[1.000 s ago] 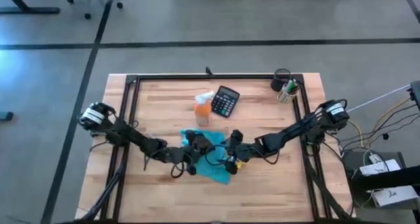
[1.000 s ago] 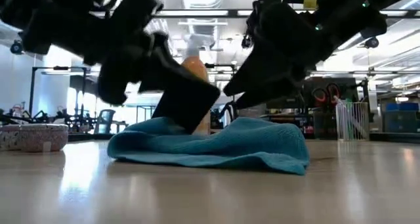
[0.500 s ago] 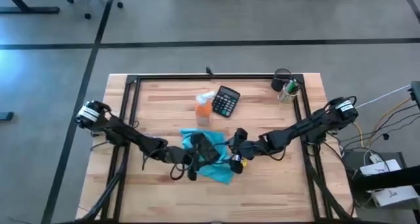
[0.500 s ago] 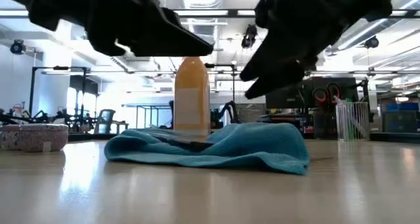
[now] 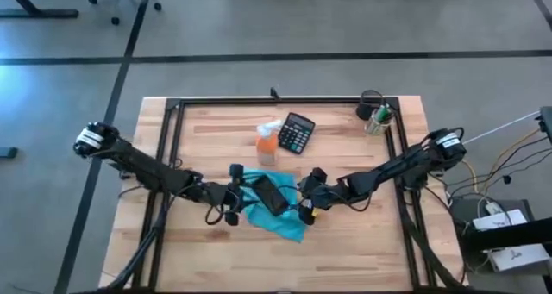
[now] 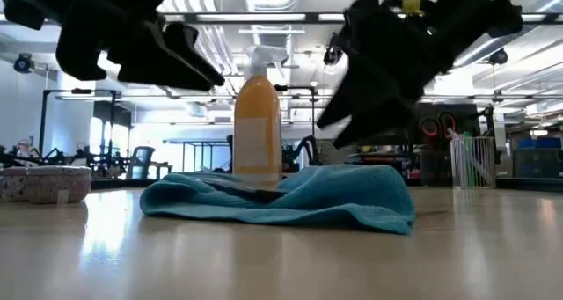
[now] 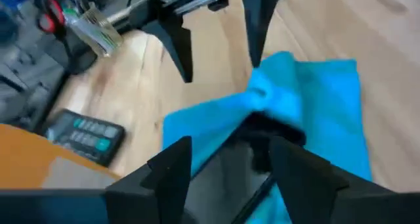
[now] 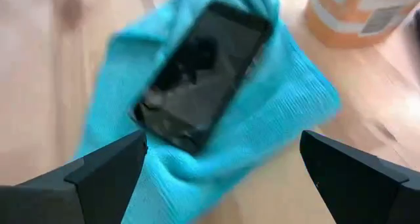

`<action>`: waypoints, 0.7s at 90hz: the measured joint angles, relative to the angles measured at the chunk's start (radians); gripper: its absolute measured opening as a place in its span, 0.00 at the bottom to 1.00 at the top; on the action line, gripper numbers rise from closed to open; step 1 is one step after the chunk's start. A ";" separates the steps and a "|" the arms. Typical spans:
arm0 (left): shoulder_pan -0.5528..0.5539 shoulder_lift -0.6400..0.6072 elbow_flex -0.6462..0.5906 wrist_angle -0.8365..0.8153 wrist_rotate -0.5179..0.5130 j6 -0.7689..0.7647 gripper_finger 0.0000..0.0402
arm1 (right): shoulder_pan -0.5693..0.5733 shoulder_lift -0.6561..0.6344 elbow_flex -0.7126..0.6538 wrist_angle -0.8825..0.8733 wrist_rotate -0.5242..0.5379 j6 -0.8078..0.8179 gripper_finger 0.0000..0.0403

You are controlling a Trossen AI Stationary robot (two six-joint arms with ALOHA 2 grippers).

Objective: Apply microfiber cloth
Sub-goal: Wipe the front and back of the black cellphone with the blue microfiber cloth

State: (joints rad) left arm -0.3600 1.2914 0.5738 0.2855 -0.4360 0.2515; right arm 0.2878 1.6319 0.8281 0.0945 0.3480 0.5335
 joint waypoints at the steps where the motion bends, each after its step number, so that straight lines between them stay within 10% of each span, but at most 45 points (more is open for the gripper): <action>1: 0.002 -0.004 -0.002 0.007 0.000 0.006 0.43 | 0.000 -0.001 0.001 -0.003 -0.002 -0.002 0.96; 34: 0.057 -0.034 -0.031 0.032 -0.004 0.020 0.27 | -0.009 -0.008 0.029 -0.006 -0.008 -0.059 0.78; 63: 0.053 -0.054 -0.027 0.047 0.000 -0.104 0.01 | -0.055 -0.025 0.034 0.034 -0.145 -0.219 0.35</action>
State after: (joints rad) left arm -0.3073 1.2372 0.5472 0.3328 -0.4358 0.1479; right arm 0.2329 1.6068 0.8623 0.1287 0.2031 0.3141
